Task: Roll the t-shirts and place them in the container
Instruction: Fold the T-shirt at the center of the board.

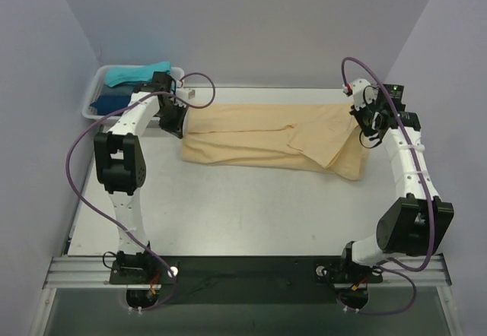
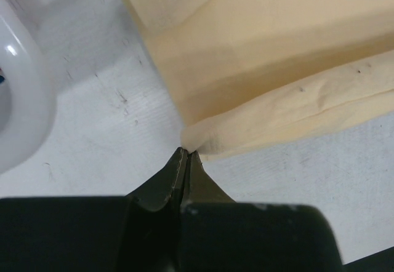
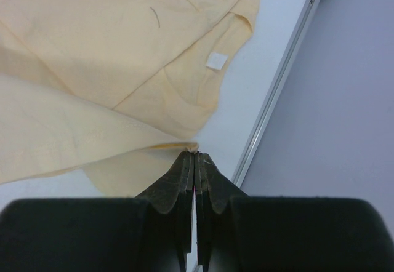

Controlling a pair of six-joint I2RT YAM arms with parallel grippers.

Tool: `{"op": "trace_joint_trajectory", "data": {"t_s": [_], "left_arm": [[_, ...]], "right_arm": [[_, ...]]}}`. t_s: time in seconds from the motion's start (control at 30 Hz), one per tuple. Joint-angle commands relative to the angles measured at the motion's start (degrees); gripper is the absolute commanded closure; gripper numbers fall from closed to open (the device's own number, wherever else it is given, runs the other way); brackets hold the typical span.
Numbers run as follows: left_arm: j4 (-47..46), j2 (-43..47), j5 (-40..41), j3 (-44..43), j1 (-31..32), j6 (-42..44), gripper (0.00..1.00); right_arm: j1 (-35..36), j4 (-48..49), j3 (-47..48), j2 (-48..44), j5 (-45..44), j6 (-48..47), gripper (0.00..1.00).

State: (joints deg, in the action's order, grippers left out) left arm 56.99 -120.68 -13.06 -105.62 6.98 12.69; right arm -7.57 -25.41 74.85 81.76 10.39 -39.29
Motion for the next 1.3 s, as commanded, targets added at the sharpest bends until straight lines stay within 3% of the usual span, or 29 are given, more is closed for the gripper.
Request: {"op": "trace_joint_trajectory", "data": {"t_s": [0.0,0.37,0.9,0.97,1.0,1.03,1.13,1.27], "left_arm": [[1.3,-2.8,1.6,-6.3,-0.1,0.4,1.00],[1.8,-9.0,5.1,-14.4,-0.1,0.8,1.00],[0.8,-12.0,9.3,-17.4,2.4,1.0,0.99],[0.8,-12.0,10.4,-17.8,2.8,0.8,0.83],[0.7,-11.4,11.2,-17.8,2.8,0.8,0.81],[0.7,-11.0,11.6,-17.8,2.8,0.6,0.78],[-0.2,-7.3,12.6,-16.8,2.8,-0.3,0.62],[-3.1,-1.9,11.7,-14.2,2.7,0.3,0.57]], "right_arm": [[-0.4,4.5,5.3,4.3,0.4,-1.4,1.00],[-0.2,7.2,14.1,15.7,-0.5,-3.3,1.00],[3.4,6.6,29.6,32.6,-0.9,-6.9,1.00],[3.9,6.9,30.7,34.5,-4.1,-6.9,1.00],[4.0,7.5,32.1,34.9,-5.3,-4.5,1.00],[3.9,7.7,32.9,35.1,-6.3,-3.1,0.98],[3.9,7.9,33.5,32.6,-7.9,1.9,0.68],[4.1,7.9,28.9,27.3,-5.1,5.4,0.56]]}}
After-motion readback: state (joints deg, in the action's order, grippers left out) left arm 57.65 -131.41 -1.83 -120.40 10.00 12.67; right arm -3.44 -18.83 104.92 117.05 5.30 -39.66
